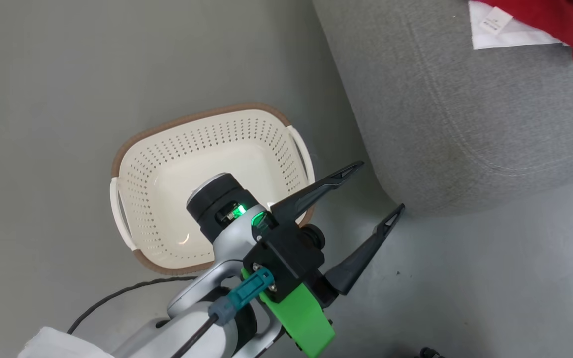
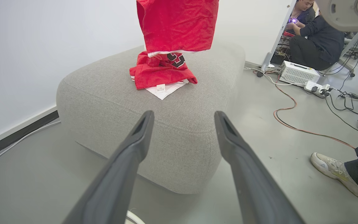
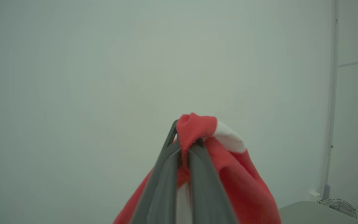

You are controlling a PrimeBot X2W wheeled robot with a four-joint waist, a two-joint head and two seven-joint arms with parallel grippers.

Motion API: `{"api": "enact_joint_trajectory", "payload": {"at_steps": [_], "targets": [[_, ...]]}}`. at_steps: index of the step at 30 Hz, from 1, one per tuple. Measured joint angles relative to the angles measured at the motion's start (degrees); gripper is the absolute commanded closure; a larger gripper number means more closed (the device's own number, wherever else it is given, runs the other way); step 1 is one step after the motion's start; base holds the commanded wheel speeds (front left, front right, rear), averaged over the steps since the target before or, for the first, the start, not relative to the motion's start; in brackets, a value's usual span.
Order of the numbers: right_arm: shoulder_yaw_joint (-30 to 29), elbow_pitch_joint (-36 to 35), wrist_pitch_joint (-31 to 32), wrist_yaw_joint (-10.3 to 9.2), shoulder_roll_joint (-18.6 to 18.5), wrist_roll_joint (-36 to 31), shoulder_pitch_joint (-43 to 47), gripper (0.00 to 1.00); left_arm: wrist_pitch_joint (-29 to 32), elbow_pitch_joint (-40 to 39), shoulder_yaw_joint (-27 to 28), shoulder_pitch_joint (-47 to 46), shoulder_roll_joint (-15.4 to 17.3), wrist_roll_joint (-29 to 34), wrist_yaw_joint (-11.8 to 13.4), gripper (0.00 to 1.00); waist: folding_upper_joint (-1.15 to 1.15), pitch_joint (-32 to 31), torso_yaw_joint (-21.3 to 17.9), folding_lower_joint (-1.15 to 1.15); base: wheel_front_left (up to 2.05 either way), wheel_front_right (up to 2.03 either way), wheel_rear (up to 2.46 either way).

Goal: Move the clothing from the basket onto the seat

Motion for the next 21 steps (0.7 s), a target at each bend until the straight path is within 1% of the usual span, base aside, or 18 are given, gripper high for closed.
{"api": "enact_joint_trajectory", "payload": {"at_steps": [6, 15, 20, 21], "targets": [[1.2, 6.0, 0.7, 0.00, 0.4, -0.3, -0.2, 1.00, 0.1, -0.3, -0.2, -0.6, 0.0, 0.3, -0.3, 0.00, 0.00, 3.0, 1.7, 0.00, 0.00, 0.00, 0.00], [3.7, 14.4, 0.6, 1.01, 4.7, 0.1, 2.2, 1.00, -0.1, 0.2, 0.2, -1.2, 0.7, 0.5, -0.5, 0.00, 0.00, 6.1, 3.0, 0.00, 0.00, 0.00, 0.00], [4.0, 18.4, 0.6, 1.26, 5.9, 0.7, 4.2, 1.00, -0.6, 0.4, 0.3, -1.8, 0.6, 0.5, -0.7, 0.00, 0.00, 6.4, 3.0, 0.00, 0.00, 0.00, 0.00], [4.0, 19.1, 0.6, 1.55, 6.2, 0.9, 4.6, 1.00, -0.7, 0.4, 0.3, -1.9, 0.7, 0.5, -0.8, 0.00, 0.00, 6.4, 3.0, 0.00, 0.00, 0.00, 0.00]]}}
